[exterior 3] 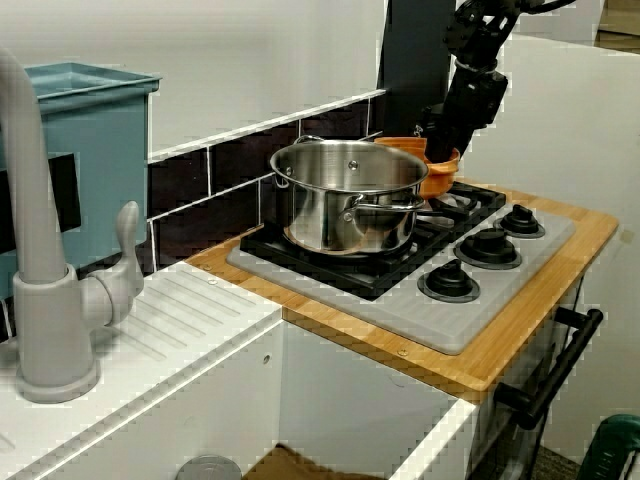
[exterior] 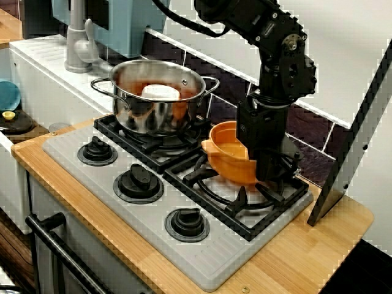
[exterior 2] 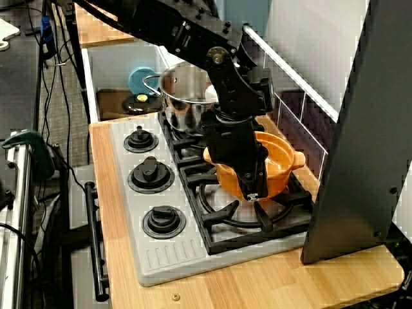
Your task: Lift pot from stove
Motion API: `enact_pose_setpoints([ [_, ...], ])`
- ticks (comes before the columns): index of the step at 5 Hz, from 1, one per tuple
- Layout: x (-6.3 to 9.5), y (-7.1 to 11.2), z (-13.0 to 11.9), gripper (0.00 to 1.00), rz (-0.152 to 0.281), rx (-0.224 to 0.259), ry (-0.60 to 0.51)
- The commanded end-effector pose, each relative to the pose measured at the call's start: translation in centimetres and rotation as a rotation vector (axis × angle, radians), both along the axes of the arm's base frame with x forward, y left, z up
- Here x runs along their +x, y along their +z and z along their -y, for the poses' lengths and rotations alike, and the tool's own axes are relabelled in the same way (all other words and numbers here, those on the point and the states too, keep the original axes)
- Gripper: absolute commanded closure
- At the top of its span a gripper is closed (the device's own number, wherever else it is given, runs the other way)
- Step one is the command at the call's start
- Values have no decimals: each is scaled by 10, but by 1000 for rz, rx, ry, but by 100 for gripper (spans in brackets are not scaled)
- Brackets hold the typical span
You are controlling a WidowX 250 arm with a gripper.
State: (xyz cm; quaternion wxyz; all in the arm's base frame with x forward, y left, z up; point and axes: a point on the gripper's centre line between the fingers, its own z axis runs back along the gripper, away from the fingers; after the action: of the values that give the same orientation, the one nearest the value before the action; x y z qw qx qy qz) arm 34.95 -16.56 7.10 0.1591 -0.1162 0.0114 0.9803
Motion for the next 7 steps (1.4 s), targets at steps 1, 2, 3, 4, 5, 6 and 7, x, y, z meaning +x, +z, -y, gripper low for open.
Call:
enact_pose_setpoints([
  [1, 10, 42, -14, 100, 75, -64, 48],
  [2, 14, 47, -18, 100, 82, -72, 69],
  [3, 14, 53, -18, 100, 87, -86, 77],
  [4, 12, 59, -17, 100, 93, -99, 81],
  [5, 12, 66, -16, 100, 100, -113, 91],
  [6, 14, 71, -13, 100, 100, -124, 101],
  [7, 15, 75, -12, 100, 107, -131, 105],
])
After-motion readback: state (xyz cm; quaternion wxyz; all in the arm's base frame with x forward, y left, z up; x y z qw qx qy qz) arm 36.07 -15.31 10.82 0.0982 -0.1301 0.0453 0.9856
